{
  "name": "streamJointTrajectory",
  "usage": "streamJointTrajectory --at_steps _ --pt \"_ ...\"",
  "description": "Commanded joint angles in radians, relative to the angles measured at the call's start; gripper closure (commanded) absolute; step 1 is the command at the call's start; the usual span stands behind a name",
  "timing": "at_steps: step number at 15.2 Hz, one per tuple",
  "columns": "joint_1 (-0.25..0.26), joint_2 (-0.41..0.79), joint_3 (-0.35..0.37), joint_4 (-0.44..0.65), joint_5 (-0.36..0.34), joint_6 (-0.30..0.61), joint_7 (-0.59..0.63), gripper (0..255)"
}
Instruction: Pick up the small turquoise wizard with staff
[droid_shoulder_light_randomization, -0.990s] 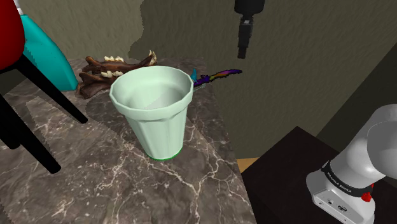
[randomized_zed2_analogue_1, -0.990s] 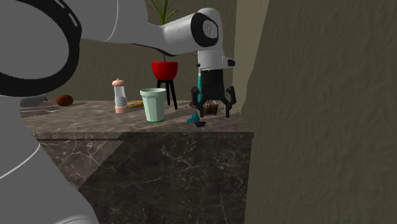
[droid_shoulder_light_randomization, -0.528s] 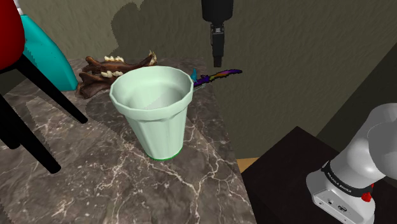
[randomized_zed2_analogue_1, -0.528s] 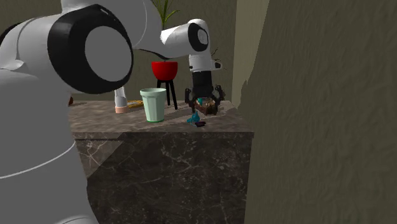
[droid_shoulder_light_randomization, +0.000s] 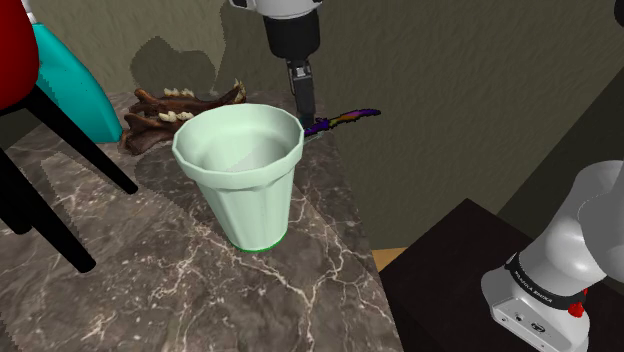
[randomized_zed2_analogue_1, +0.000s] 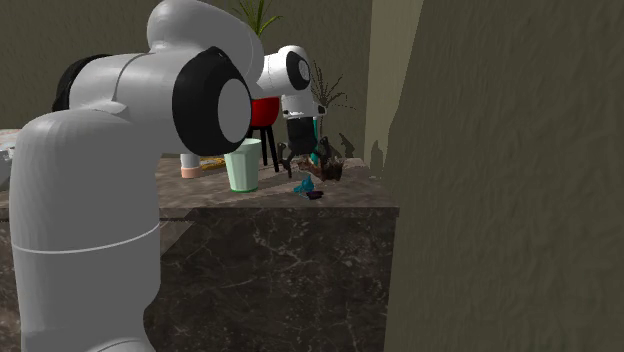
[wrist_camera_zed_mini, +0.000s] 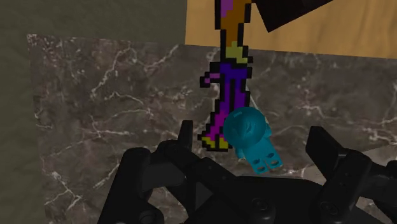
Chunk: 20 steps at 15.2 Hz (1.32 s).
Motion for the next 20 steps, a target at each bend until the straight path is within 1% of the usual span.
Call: streamJointTrajectory --at_steps 1,5,8,9,18,20 --pt "0.003 0.005 0.002 -0.017 -0.003 0.021 0.003 0" --pt "-0.001 -0.003 0.001 -0.081 0.000 0.077 0.009 0" --pt "-0.002 -0.004 0.000 -0.090 0.001 0.085 0.010 0" --pt "-0.002 -0.004 0.001 -0.090 0.001 0.084 0.010 255" --pt "-0.002 -0.004 0.000 -0.090 0.001 0.085 0.010 255" --pt "0.000 -0.001 0.001 -0.060 0.000 0.057 0.006 255"
